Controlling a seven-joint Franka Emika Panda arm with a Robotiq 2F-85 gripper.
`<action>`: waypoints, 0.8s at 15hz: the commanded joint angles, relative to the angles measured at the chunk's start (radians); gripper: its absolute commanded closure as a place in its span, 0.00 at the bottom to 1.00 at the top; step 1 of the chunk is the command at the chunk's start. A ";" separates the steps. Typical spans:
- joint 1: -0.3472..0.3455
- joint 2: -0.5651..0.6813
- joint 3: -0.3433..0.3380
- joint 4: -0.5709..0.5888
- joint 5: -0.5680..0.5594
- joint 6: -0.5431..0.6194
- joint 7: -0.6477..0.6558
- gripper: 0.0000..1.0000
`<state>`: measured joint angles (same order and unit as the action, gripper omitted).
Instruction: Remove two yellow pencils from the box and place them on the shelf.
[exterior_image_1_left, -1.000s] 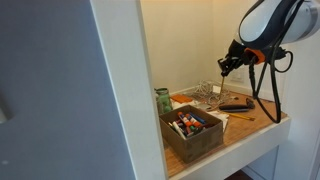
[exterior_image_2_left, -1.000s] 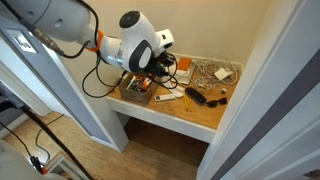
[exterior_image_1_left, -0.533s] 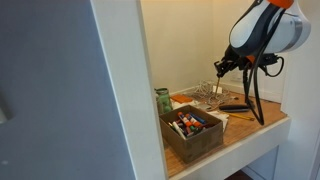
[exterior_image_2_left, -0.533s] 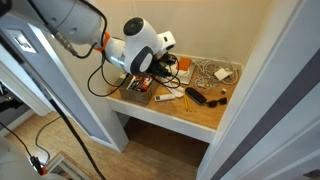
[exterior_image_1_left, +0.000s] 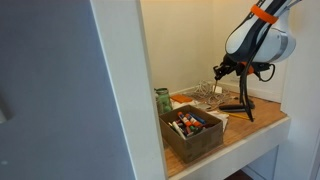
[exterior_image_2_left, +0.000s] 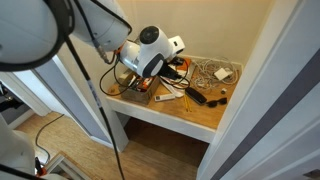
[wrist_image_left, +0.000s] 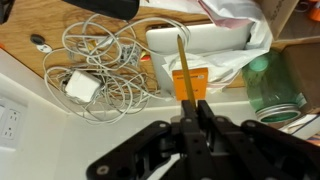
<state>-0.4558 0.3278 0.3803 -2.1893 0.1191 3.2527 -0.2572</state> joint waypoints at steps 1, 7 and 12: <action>-0.176 0.107 0.154 0.078 -0.036 0.008 -0.076 0.97; -0.386 0.217 0.346 0.111 -0.088 -0.019 -0.191 0.97; -0.448 0.273 0.403 0.112 -0.109 -0.035 -0.238 0.97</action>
<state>-0.8663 0.5557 0.7436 -2.1019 0.0342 3.2412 -0.4645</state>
